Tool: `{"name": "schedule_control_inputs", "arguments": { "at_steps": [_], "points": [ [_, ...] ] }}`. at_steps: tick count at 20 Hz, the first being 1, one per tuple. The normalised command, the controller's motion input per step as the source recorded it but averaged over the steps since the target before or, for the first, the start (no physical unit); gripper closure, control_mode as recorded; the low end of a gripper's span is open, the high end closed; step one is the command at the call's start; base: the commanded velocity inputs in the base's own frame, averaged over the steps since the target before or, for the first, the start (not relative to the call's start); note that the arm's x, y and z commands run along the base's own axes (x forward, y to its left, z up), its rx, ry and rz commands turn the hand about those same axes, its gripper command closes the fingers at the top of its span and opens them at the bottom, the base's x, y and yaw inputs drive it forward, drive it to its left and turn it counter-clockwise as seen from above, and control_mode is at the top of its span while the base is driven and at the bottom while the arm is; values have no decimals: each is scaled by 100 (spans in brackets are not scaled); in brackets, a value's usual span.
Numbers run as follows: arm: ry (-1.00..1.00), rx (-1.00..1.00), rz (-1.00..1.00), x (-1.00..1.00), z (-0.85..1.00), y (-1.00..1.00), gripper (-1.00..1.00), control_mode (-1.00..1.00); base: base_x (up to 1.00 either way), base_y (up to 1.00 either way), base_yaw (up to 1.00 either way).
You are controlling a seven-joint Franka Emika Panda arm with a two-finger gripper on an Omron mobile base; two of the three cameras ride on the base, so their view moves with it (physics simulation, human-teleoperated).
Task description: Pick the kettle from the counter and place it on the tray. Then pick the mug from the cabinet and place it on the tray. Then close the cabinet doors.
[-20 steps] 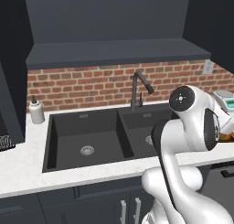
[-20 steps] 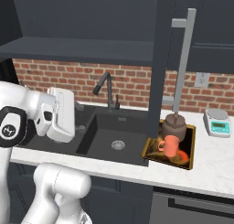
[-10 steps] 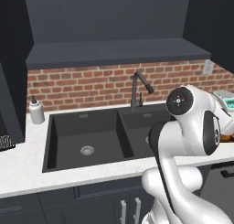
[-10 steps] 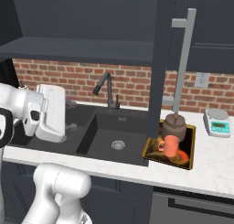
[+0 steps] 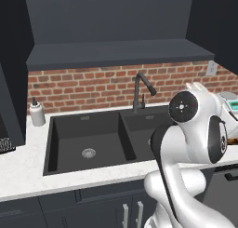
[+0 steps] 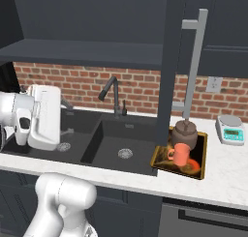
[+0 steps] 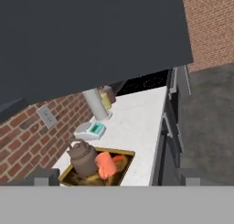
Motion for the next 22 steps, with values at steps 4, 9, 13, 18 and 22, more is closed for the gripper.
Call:
{"name": "schedule_control_inputs", "arguments": {
  "at_steps": [4, 9, 13, 18, 22],
  "points": [
    [-6, -4, -2, -6, 12, 4, -100, -100, 0, 0, 0],
    [-8, -2, -3, -15, 16, -5, -100, -100, 0, 0, 0],
    [-23, 0, -1, -30, 24, -32, -100, -100, 0, 0, 0],
    [-31, 2, 0, -35, 21, -45, -100, -100, 0, 0, 0],
    [-29, 17, 0, -37, 26, -57, -100, -100, 0, 0, 0]
  ]
}}
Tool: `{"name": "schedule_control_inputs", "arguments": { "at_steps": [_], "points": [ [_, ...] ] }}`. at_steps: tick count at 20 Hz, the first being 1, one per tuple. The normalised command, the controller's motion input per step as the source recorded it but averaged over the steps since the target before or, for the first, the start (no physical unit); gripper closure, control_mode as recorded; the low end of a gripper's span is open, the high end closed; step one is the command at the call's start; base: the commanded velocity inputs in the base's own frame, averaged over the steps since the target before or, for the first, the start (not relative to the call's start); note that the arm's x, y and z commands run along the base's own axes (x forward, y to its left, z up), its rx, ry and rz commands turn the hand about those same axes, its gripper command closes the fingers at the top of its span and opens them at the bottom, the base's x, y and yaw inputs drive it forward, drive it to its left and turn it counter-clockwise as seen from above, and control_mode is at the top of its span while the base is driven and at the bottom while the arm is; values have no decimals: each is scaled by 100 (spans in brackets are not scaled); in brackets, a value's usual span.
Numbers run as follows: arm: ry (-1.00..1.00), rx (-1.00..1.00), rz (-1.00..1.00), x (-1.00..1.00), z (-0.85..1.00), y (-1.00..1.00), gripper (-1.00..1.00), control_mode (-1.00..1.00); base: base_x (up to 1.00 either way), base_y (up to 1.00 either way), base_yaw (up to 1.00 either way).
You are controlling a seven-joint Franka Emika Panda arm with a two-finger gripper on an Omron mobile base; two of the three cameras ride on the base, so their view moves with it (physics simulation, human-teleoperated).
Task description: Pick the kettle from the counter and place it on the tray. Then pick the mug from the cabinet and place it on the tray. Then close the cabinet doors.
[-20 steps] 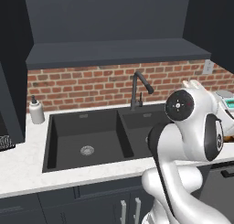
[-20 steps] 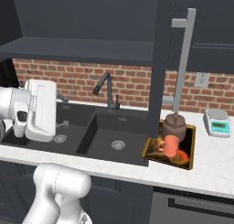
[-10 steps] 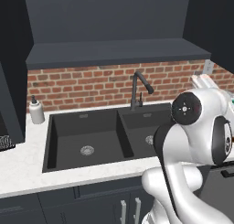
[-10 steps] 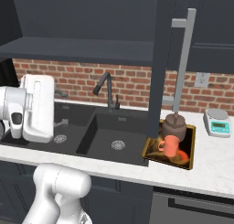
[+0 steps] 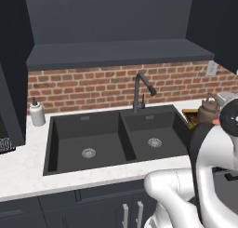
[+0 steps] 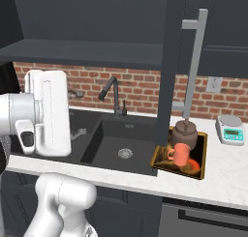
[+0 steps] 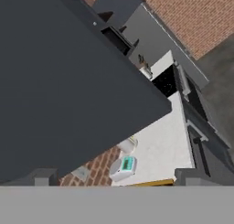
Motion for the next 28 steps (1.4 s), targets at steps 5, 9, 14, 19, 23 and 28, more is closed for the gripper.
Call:
{"name": "schedule_control_inputs", "arguments": {
  "at_steps": [5, 9, 14, 19, 23, 28],
  "points": [
    [-15, 21, -10, -17, 27, -46, -100, -100, 0, 0, 0],
    [-11, 19, -4, -23, 19, -53, -100, -100, 0, 0, 0],
    [-17, 12, 0, -30, 20, -45, -100, -100, 0, 0, 0],
    [-20, 11, 0, -40, 25, -52, -100, -100, 0, 0, 0],
    [-15, 3, 0, -20, 15, -50, -100, -100, 0, 0, 0],
    [-6, 0, 0, 0, 3, -40, -100, -100, 0, 0, 0]
  ]
}}
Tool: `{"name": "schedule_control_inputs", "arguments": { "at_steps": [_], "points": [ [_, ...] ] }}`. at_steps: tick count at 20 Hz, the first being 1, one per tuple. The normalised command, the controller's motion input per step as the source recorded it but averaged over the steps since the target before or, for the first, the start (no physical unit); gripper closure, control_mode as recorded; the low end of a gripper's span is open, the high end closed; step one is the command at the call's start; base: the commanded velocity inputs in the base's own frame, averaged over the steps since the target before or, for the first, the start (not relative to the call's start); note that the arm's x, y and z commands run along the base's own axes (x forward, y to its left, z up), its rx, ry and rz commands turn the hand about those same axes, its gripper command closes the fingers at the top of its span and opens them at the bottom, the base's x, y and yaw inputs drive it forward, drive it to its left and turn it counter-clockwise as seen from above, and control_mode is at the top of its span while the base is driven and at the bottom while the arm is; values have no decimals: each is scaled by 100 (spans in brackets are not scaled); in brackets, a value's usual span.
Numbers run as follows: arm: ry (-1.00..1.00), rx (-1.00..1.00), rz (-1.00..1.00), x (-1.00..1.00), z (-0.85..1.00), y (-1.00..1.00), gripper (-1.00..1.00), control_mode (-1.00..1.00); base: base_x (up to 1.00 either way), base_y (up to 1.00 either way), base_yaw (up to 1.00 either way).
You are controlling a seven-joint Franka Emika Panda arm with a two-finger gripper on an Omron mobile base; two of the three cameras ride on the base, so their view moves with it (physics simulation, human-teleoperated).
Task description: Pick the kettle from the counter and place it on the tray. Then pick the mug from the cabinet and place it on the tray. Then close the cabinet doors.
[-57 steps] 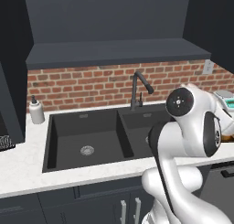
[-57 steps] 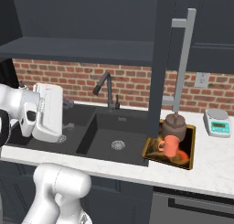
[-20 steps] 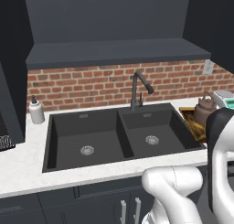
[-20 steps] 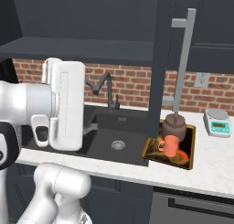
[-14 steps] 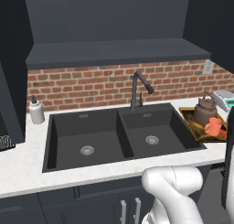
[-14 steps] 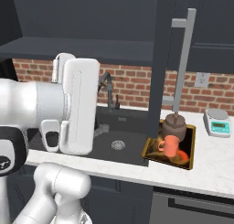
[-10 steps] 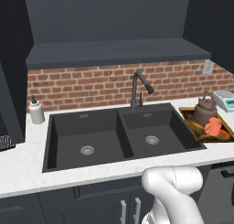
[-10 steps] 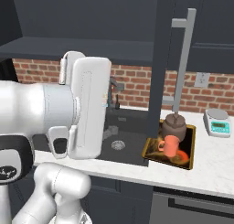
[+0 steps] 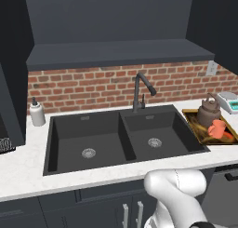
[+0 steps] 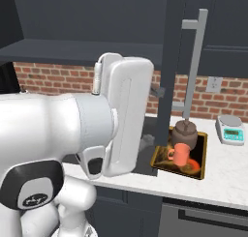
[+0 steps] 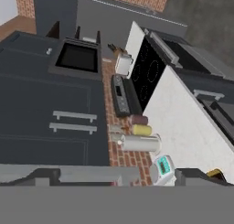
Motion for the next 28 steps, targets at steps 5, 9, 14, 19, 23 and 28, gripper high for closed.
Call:
{"name": "schedule_control_inputs", "arguments": {
  "at_steps": [5, 9, 14, 19, 23, 28],
  "points": [
    [-5, 0, 0, 0, 0, -40, -100, -100, 0, 0, 0],
    [-1, 0, 0, 1, 0, -46, -100, -100, 0, 0, 0],
    [0, 0, 0, 16, -2, -48, -100, -100, 0, 0, 0],
    [2, -2, 0, 36, -4, -30, -100, -100, 0, 0, 0],
    [12, -9, 0, 54, -11, -3, -100, -100, 0, 0, 0],
    [10, -8, 0, 56, -12, 0, -100, -100, 0, 0, 0]
  ]
}}
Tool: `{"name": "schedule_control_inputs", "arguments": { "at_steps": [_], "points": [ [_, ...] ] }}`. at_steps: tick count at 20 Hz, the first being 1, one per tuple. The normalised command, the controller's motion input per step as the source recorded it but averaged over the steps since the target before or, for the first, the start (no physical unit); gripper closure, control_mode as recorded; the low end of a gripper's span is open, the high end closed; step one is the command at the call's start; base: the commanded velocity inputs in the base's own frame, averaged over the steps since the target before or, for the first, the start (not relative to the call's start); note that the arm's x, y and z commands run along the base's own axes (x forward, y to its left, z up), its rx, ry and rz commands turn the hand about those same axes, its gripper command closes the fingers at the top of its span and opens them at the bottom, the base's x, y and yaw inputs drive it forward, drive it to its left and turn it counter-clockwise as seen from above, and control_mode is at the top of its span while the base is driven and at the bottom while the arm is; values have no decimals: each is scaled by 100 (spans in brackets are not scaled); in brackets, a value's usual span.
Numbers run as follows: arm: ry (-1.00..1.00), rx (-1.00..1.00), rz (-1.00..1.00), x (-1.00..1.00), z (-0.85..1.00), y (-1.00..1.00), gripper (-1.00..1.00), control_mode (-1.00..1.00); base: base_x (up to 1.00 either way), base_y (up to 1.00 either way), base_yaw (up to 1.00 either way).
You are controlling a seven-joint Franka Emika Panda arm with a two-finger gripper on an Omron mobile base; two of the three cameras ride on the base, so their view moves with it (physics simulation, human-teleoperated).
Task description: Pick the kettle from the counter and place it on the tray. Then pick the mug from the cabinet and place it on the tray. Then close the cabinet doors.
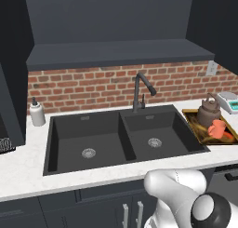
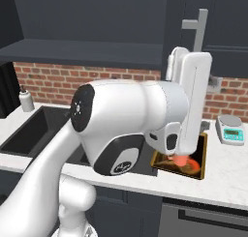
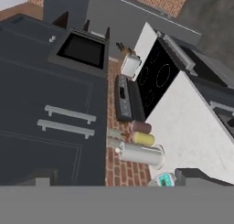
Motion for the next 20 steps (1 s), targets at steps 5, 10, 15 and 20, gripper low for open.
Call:
{"name": "schedule_control_inputs", "arguments": {
  "at_steps": [5, 10, 15, 20],
  "points": [
    [5, -7, 0, 48, -13, 2, -100, -100, 0, 0, 0],
    [5, -8, 0, 39, -12, 15, -100, -100, 0, 0, 0],
    [7, -11, 1, 37, -9, 35, -100, -100, 0, 0, 0],
    [8, -8, 10, 28, -9, 52, -100, -100, 0, 0, 0]
  ]
}}
